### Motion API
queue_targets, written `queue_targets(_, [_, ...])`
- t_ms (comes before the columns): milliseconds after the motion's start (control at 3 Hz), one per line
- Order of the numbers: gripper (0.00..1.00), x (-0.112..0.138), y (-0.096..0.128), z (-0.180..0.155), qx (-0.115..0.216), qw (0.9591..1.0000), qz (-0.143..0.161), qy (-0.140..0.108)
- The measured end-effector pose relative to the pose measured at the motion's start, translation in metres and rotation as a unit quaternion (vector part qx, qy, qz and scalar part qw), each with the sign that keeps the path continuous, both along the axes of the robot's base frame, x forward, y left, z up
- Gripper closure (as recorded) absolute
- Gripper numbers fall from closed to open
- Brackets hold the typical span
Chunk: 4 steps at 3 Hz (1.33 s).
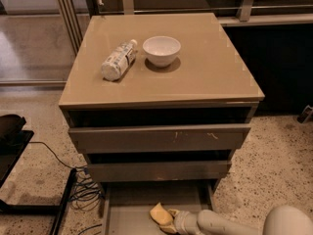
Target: Pick sponge from bottom drawer and place on counter
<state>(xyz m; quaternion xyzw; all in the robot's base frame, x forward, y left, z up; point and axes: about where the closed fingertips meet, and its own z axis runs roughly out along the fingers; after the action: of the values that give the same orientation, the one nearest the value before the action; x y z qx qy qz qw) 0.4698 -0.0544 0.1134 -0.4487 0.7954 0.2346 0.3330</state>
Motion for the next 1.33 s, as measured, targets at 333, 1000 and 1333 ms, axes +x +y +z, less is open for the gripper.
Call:
queue_targets(333, [1.0,-0.001,0.001,0.001,0.0,1.0,0.006,0.001])
queue_targets(1000, [1.0,0.007,-0.046,0.055,0.005,0.9986,0.051,-0.012])
queue_targets(1333, [1.0,0.007,-0.069,0.097,0.016,0.9959,0.084,-0.027])
